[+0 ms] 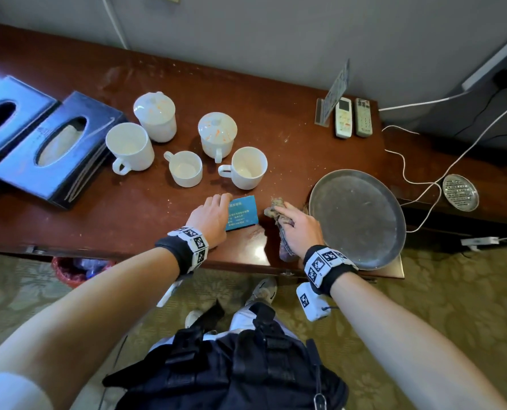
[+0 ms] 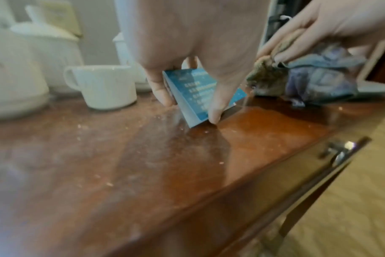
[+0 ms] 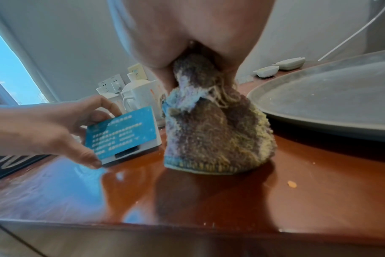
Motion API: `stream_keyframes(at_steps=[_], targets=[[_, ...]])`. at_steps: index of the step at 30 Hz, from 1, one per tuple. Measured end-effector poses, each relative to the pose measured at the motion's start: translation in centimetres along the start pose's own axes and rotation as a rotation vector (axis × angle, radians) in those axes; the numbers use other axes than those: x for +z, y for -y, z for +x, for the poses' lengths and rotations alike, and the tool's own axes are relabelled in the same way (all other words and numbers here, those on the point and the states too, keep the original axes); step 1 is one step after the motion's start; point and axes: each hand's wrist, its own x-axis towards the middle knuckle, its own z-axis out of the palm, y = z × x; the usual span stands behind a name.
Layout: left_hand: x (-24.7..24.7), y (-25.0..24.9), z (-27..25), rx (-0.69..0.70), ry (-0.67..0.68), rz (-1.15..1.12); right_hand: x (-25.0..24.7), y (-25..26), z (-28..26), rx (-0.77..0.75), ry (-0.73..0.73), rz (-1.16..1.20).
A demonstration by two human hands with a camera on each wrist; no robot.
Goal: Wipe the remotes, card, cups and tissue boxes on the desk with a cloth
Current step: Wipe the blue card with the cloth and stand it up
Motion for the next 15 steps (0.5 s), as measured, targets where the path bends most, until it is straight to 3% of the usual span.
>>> stream_keyframes(at_steps=[4, 15], targets=[[-0.9, 0.5, -0.5, 0.089, 0.02, 0.191, -0.6, 0.8, -0.2, 0.028, -0.062, -0.06], [-0.2, 1.0, -1.9, 0.099, -0.005, 0.244, 0.6, 1.1, -2.1, 0.01, -0.015, -0.054]])
